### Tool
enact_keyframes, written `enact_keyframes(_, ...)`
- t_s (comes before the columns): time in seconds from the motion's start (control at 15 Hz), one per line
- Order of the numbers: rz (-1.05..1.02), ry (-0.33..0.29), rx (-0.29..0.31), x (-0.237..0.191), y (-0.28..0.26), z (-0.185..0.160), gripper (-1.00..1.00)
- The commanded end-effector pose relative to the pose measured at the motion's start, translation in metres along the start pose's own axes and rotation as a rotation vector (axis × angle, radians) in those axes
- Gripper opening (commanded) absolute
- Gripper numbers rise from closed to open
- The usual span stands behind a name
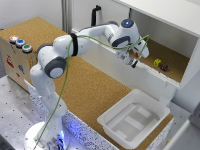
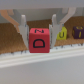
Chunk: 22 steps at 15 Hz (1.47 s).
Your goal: Place the pink block inside the box
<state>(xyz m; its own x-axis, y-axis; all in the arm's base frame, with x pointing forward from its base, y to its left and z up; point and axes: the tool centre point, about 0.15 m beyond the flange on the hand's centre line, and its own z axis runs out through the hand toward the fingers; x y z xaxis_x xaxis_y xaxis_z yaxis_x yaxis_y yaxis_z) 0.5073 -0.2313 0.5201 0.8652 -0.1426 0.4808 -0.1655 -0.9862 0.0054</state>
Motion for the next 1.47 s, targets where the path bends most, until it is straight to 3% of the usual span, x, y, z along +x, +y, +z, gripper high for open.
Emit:
enact_keyframes(0.0, -0.065, 0.111, 0.008, -0.085, 0.047, -0.016, -1.00)
enact_keyframes(0.33, -0.156, 0.095, 0.019, -0.131, 0.121, -0.011, -1.00)
enact_keyframes(0.8, -0.231, -0.055, -0.038, -0.200, 0.189, 0.045, -1.00)
enact_keyframes(1.13, -0.228, -0.125, -0.064, -0.223, 0.185, 0.106, -1.00)
enact_keyframes(1.4, -0.256, -0.155, -0.030, -0.221, 0.169, 0.143, -1.00)
